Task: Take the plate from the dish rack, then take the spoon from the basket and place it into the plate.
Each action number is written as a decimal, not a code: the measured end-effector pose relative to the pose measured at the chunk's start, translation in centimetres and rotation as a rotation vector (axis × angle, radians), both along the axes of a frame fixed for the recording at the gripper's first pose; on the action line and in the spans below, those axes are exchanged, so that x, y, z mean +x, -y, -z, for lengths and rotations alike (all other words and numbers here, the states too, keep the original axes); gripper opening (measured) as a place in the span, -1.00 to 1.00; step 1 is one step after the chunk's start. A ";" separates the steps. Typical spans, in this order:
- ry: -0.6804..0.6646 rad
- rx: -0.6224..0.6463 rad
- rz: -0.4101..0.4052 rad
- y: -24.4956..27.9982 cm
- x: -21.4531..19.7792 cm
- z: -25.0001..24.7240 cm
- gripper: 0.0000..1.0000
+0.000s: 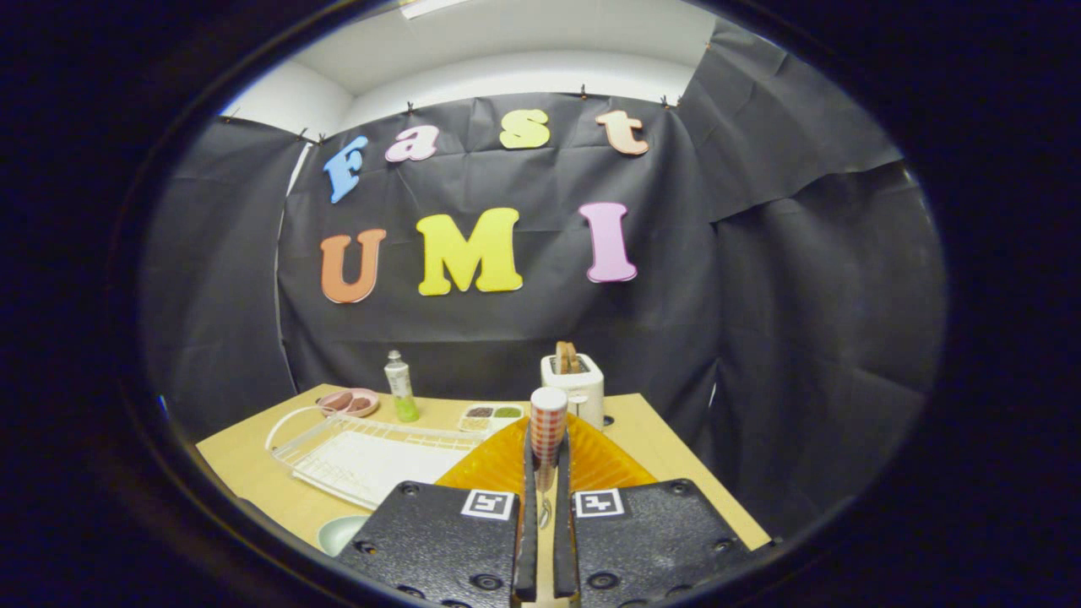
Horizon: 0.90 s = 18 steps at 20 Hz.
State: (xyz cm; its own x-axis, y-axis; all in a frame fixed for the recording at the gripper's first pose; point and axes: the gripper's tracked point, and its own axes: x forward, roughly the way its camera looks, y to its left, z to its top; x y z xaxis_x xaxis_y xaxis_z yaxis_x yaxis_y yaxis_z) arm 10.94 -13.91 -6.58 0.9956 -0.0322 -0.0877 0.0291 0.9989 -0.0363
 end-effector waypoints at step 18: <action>-0.073 -0.033 -0.223 -20.9 -6.7 12.4 -0.75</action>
